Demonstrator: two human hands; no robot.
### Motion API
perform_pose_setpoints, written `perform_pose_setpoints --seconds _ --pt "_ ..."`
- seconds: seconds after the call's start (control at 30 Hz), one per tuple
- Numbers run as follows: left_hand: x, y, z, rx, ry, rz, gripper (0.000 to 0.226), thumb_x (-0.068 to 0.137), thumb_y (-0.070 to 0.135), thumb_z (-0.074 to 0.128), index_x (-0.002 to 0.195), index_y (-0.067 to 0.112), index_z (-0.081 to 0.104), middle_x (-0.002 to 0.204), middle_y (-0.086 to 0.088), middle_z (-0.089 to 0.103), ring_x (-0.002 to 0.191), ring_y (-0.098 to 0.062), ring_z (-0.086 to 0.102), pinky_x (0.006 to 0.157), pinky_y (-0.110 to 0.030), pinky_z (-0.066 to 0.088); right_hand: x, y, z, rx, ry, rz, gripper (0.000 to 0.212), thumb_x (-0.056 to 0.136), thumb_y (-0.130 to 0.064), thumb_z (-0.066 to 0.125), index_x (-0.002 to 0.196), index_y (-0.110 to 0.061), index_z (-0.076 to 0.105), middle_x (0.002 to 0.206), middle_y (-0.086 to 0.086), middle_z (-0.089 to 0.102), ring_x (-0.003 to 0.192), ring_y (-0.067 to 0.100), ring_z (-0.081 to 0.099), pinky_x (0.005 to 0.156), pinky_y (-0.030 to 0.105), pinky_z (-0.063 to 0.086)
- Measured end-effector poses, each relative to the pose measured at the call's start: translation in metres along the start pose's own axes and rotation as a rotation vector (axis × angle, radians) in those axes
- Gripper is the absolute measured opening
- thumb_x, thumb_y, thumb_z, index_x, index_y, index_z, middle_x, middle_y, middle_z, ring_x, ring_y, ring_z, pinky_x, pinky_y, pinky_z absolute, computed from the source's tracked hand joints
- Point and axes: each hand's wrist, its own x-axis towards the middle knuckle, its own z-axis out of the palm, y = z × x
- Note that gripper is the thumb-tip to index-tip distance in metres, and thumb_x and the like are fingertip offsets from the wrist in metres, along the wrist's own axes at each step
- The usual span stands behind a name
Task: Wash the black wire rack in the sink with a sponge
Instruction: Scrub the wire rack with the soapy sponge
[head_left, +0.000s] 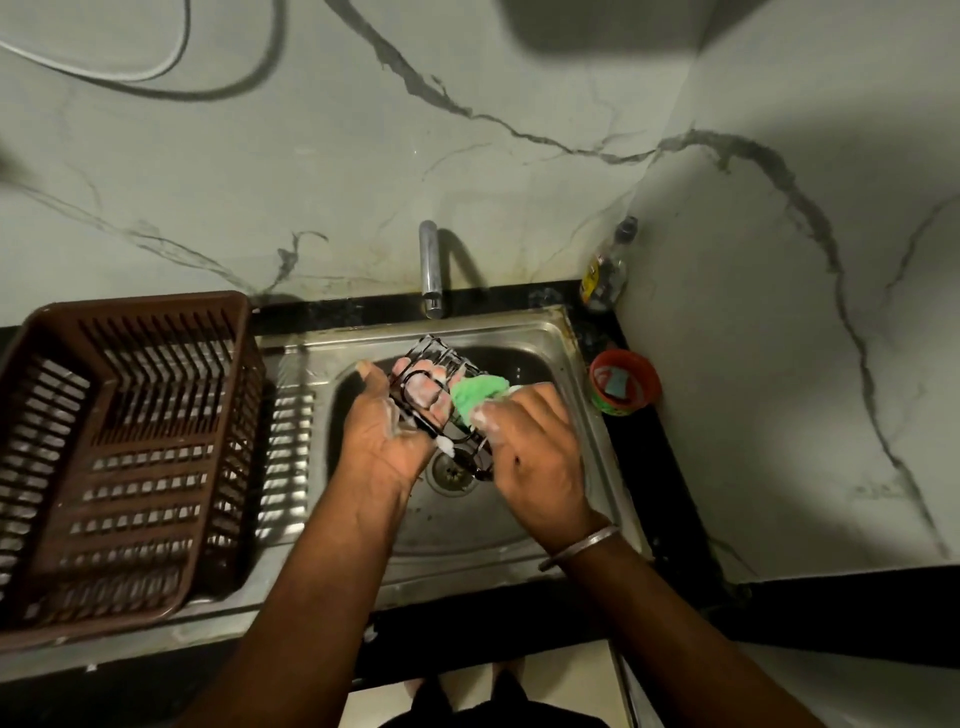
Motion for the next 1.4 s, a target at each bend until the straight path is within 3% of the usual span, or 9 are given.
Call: perform_pose_setpoints --seconds 0.17,0.23,0.47,0.7,0.83,1.1,1.23,1.33,1.4 --pt "0.011 0.005 -0.003 -0.129 -0.034 -0.073 0.055 0.108 0.048 0.053 0.135 0.001 0.064 0.126 -0.029 0.073 0.122 -0.044 0.069 0.107 -0.062 0.053 -0.010 -0.002 -0.002 -0.027 0.047 -0.033 0.023 0.101 -0.001 0.057 0.105 -0.006 0.079 0.093 0.008 0.068 0.089 0.032 0.061 0.080 0.046 0.047" --pt "0.015 0.008 -0.005 -0.171 0.001 -0.045 0.049 0.108 0.044 0.056 0.131 0.002 0.066 0.125 -0.027 0.074 0.120 -0.042 0.070 0.100 -0.059 0.059 -0.009 0.001 -0.002 0.010 0.076 0.040 0.027 0.101 0.002 0.053 0.113 0.001 0.076 0.098 0.012 0.068 0.092 0.035 0.060 0.081 0.049 0.049" --pt "0.022 0.007 -0.003 -0.250 -0.010 -0.040 0.053 0.110 0.046 0.051 0.107 -0.003 0.070 0.097 -0.026 0.080 0.108 -0.038 0.072 0.116 -0.052 0.049 -0.011 -0.001 0.000 0.029 0.008 0.066 0.035 0.091 0.015 0.061 0.120 0.000 0.074 0.108 0.014 0.068 0.097 0.033 0.060 0.086 0.046 0.050" --pt "0.026 0.006 -0.009 -0.270 -0.029 -0.035 0.053 0.109 0.047 0.054 0.130 0.000 0.067 0.116 -0.027 0.077 0.111 -0.039 0.074 0.102 -0.054 0.058 -0.015 -0.001 -0.017 0.075 -0.015 0.076 0.034 0.091 0.012 0.048 0.106 0.000 0.076 0.106 0.013 0.065 0.098 0.032 0.060 0.082 0.047 0.050" --pt "0.033 0.010 -0.010 -0.331 -0.051 -0.061 0.061 0.107 0.052 0.056 0.140 0.002 0.063 0.126 -0.029 0.073 0.124 -0.044 0.068 0.117 -0.059 0.045 -0.026 -0.006 -0.019 0.089 0.085 0.181 0.031 0.092 0.006 0.047 0.104 0.001 0.075 0.107 0.012 0.064 0.100 0.030 0.062 0.083 0.043 0.052" --pt "0.019 0.000 0.003 -0.311 -0.059 -0.012 0.051 0.110 0.048 0.052 0.134 0.007 0.069 0.119 -0.022 0.078 0.112 -0.036 0.074 0.099 -0.051 0.058 -0.031 -0.029 -0.005 0.112 0.126 0.153 0.030 0.100 -0.002 0.048 0.104 -0.003 0.077 0.110 0.015 0.066 0.102 0.032 0.060 0.091 0.044 0.050" --pt "0.013 -0.006 0.005 -0.202 -0.181 -0.007 0.043 0.115 0.044 0.045 0.110 0.022 0.082 0.113 -0.001 0.079 0.102 -0.013 0.075 0.094 -0.024 0.057 -0.015 -0.029 -0.004 0.011 0.103 0.073 0.024 0.094 0.006 0.060 0.107 -0.004 0.078 0.110 0.016 0.067 0.099 0.033 0.059 0.094 0.037 0.048" --pt "0.010 -0.002 0.009 -0.277 -0.213 -0.005 0.049 0.109 0.054 0.044 0.098 0.015 0.071 0.085 -0.007 0.064 0.067 -0.020 0.069 0.058 -0.022 0.053 -0.025 -0.014 -0.006 -0.022 0.104 0.068 0.020 0.096 0.003 0.064 0.111 -0.002 0.076 0.110 0.018 0.066 0.100 0.035 0.061 0.096 0.041 0.049" --pt "0.009 0.001 0.005 -0.318 -0.223 -0.009 0.051 0.111 0.054 0.041 0.094 0.014 0.069 0.083 -0.005 0.059 0.058 -0.019 0.064 0.051 -0.020 0.048 -0.036 -0.010 -0.008 0.021 0.080 0.076 0.015 0.097 0.002 0.065 0.109 -0.002 0.072 0.106 0.016 0.065 0.099 0.033 0.062 0.093 0.043 0.051"
